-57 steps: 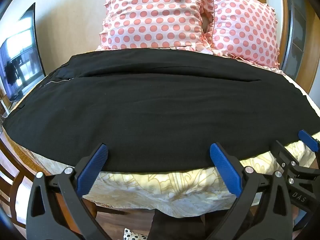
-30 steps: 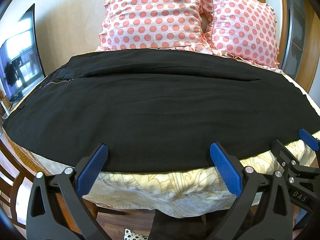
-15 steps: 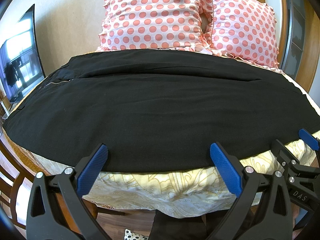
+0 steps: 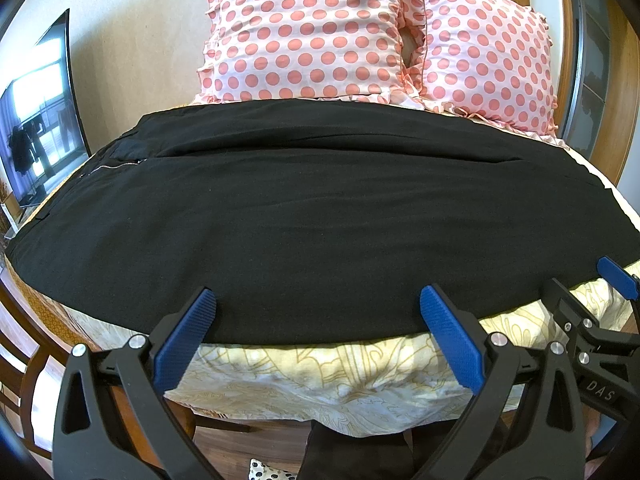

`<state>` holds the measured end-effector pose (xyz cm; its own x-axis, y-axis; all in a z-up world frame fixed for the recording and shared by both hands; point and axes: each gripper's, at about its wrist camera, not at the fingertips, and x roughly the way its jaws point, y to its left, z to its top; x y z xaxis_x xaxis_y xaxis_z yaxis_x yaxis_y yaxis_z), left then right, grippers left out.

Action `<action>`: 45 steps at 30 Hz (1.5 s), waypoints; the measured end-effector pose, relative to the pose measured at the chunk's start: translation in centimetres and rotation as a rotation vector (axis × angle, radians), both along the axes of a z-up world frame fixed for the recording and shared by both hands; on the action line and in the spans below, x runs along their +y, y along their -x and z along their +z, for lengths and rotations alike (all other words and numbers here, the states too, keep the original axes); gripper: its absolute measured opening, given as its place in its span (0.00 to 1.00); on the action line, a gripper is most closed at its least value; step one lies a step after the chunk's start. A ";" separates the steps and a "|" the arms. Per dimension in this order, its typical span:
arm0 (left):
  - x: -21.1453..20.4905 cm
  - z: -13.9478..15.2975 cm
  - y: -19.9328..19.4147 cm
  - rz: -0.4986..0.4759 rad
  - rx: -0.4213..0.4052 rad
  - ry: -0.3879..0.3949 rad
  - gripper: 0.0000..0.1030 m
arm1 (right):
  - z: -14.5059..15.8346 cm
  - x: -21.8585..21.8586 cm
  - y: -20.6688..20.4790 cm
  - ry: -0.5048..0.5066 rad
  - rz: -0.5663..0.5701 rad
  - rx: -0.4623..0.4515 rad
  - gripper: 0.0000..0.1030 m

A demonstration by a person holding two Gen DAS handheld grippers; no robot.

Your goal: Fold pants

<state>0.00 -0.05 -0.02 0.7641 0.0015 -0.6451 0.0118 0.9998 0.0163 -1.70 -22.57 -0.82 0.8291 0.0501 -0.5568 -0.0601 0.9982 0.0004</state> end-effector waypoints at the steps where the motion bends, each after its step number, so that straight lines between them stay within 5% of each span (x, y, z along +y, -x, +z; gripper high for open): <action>1: 0.0 0.0 0.0 0.000 -0.001 0.000 0.98 | 0.0 0.0 0.0 0.000 0.000 0.000 0.99; 45: -0.3 0.1 0.4 -0.029 0.011 -0.002 0.98 | 0.2 -0.1 -0.6 0.014 0.041 0.027 0.99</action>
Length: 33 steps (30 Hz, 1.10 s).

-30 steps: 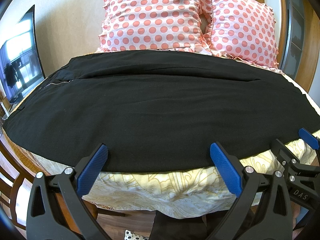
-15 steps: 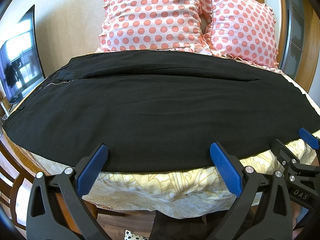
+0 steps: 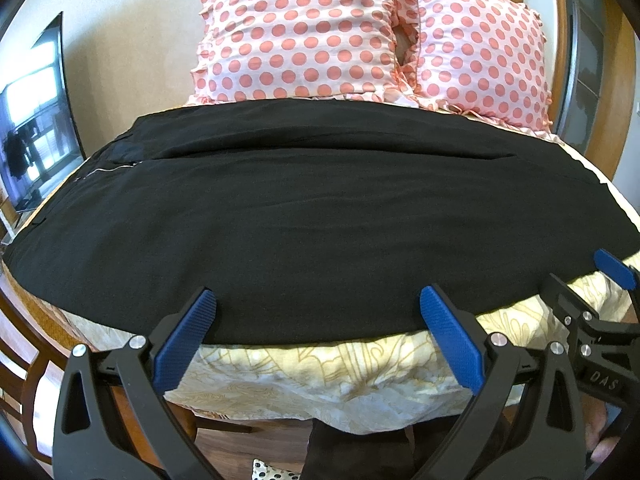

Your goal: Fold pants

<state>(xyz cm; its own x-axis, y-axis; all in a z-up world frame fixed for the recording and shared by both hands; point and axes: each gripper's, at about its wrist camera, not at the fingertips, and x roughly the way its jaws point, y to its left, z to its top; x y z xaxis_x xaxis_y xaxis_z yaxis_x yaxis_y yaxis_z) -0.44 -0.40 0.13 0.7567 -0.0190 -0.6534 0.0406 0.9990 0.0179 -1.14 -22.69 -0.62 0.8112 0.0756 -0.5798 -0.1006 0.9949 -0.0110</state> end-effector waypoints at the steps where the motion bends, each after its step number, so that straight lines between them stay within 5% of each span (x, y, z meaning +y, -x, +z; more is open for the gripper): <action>1: 0.1 0.2 -0.1 -0.017 0.018 0.004 0.98 | 0.6 -0.3 -0.4 0.005 0.012 0.005 0.99; 7: 1.4 2.8 -0.9 -0.005 -0.029 -0.003 0.98 | 6.7 -5.9 -2.4 -0.040 -0.072 -0.127 0.99; 15: 1.4 5.1 -3.2 -0.046 -0.095 0.060 0.98 | 10.5 -18.4 -16.6 -0.140 -0.393 0.019 0.99; 17: 1.5 5.3 -3.6 -0.056 -0.095 0.077 0.98 | 10.4 -21.4 -21.1 -0.145 -0.483 0.067 0.94; 21: 2.4 5.7 -4.8 -0.054 -0.102 0.126 0.98 | 8.3 -25.7 -28.6 -0.141 -0.622 0.185 0.63; 29: 2.5 5.3 -7.5 -0.069 -0.104 0.135 0.98 | 2.5 -29.7 -36.4 -0.250 -0.778 0.368 0.54; 33: 1.7 5.2 -8.4 -0.097 -0.106 0.120 0.98 | 1.5 -29.4 -37.4 -0.181 -0.794 0.363 0.51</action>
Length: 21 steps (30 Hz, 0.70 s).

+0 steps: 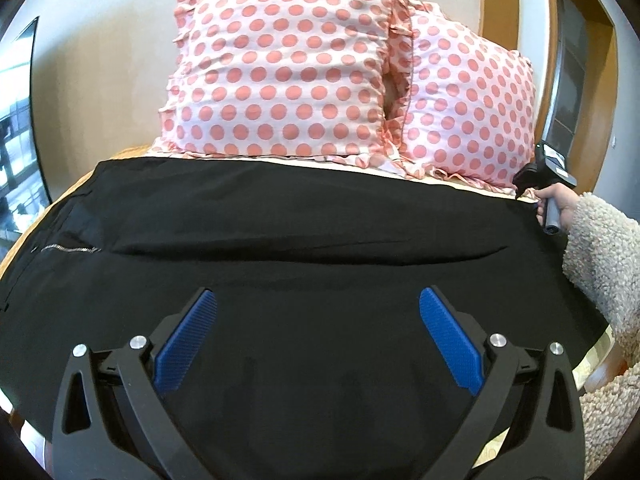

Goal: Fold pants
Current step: 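Grasp the black trousers' edge with the right tool and lift it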

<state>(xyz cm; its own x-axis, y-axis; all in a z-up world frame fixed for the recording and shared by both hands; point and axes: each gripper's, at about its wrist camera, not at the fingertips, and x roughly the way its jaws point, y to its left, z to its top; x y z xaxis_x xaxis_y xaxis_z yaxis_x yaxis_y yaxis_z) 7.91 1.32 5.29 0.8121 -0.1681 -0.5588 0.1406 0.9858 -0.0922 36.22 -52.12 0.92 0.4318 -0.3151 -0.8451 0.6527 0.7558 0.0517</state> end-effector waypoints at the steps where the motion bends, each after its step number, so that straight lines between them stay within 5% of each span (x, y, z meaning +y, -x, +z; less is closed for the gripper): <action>1: -0.1 -0.1 -0.1 -0.006 0.003 -0.001 0.98 | -0.1 0.0 0.5 0.019 0.001 -0.016 0.46; 3: -0.1 -0.2 -0.2 -0.012 0.007 0.004 0.98 | -0.3 -1.0 1.5 0.000 -0.017 -0.071 0.25; 6: 0.2 -0.5 0.0 -0.006 0.019 0.023 0.98 | -0.7 -3.1 3.7 -0.157 -0.026 -0.183 0.03; 9: 0.6 -0.6 0.5 0.000 0.024 0.046 0.98 | -0.3 -5.1 7.6 -0.343 -0.048 -0.334 0.02; 15: 1.4 0.4 2.6 0.018 -0.039 0.057 0.98 | 4.3 -3.5 18.5 -0.434 0.038 -0.618 0.02; 21: 2.0 1.0 3.4 0.014 -0.060 0.105 0.98 | 2.1 -1.6 29.8 -0.517 0.008 -0.684 0.02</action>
